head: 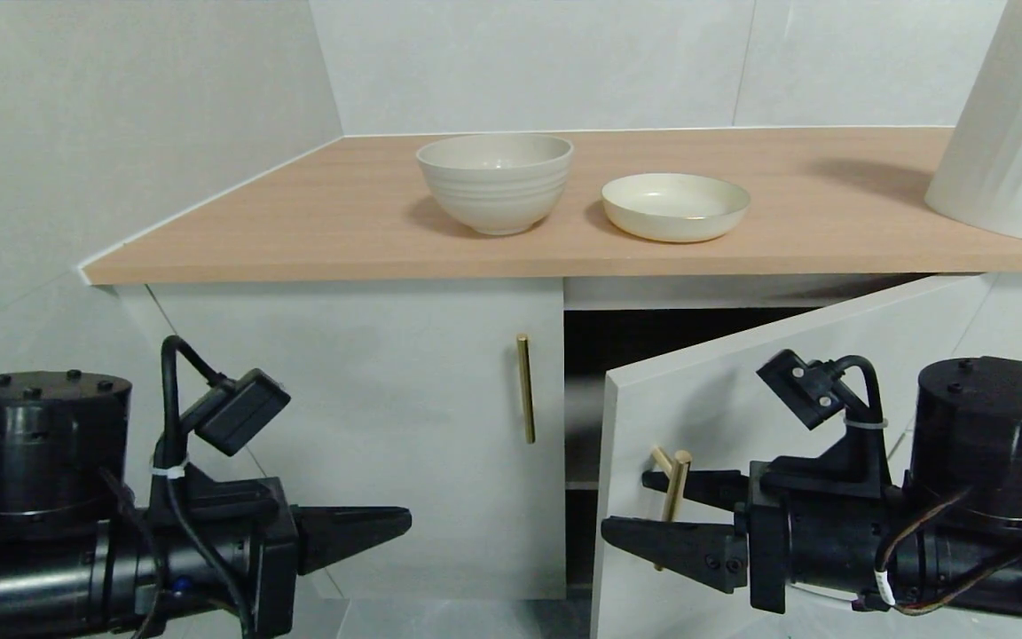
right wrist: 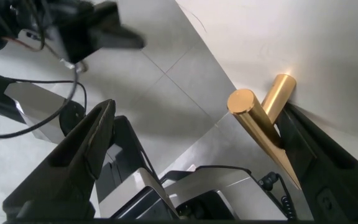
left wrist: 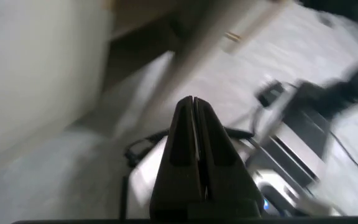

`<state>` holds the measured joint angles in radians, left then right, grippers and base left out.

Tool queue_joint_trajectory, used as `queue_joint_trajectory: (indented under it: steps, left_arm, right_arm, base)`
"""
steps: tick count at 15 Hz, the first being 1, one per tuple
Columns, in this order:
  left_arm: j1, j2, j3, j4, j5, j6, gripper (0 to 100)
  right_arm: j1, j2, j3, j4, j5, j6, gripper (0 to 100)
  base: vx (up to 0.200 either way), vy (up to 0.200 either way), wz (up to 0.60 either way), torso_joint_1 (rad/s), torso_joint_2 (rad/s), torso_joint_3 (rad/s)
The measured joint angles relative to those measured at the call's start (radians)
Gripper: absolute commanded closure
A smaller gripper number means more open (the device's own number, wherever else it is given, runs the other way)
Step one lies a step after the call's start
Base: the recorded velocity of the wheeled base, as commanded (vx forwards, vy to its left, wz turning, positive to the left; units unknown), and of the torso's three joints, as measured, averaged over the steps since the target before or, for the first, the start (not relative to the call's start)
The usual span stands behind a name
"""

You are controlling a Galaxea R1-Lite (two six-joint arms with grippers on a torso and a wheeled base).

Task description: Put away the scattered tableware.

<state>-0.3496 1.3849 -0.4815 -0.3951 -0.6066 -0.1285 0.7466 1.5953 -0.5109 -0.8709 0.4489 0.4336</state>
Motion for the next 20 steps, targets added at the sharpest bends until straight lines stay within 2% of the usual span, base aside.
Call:
queue_joint_trajectory:
  steps: [2,5,7,10,11,13,17,18,20]
  left_arm:
    - [-0.009,0.039,-0.013,-0.054,0.051,-0.007,100]
    - [-0.105,0.098,-0.029,-0.112,0.145,-0.039,100]
    - [-0.179,0.154,-0.101,-0.123,0.194,-0.046,100]
    - [-0.257,0.254,-0.217,-0.160,0.244,-0.052,100]
    - [-0.277,0.282,-0.231,-0.206,0.247,-0.064,100]
    - [-0.300,0.343,-0.227,-0.343,0.255,-0.109,100]
    - [-0.324,0.501,-0.199,-0.724,0.289,-0.165,100]
    - [-0.344,0.533,-0.194,-0.772,0.305,-0.185,100]
    - [-0.364,0.568,-0.193,-0.819,0.313,-0.190,100]
  right_arm:
    - [0.000,0.000,-0.001,0.001,-0.001,0.000,0]
    - [0.000,-0.004,-0.003,0.004,-0.001,0.000,0]
    - [0.000,-0.007,-0.003,0.005,-0.001,0.000,0]
    - [0.000,-0.015,-0.001,0.006,0.000,0.000,0]
    - [-0.001,-0.020,-0.001,0.004,0.000,0.001,0]
    - [-0.011,-0.032,-0.001,0.003,0.004,0.001,0]
    - [-0.016,-0.041,-0.001,0.007,0.002,0.000,0]
    - [-0.017,-0.042,-0.001,0.009,0.001,0.000,0]
    - [-0.017,-0.041,-0.001,0.011,0.001,-0.001,0]
  base:
    - [0.000,0.000,0.00,0.000,0.00,0.000]
    - [0.000,0.000,0.00,0.000,0.00,0.000]
    - [0.000,0.000,0.00,0.000,0.00,0.000]
    - [0.000,0.000,0.00,0.000,0.00,0.000]
    - [0.000,0.000,0.00,0.000,0.00,0.000]
    - [0.000,0.000,0.00,0.000,0.00,0.000]
    - [0.000,0.000,0.00,0.000,0.00,0.000]
    - [0.000,0.000,0.00,0.000,0.00,0.000]
    - [0.000,0.000,0.00,0.000,0.00,0.000]
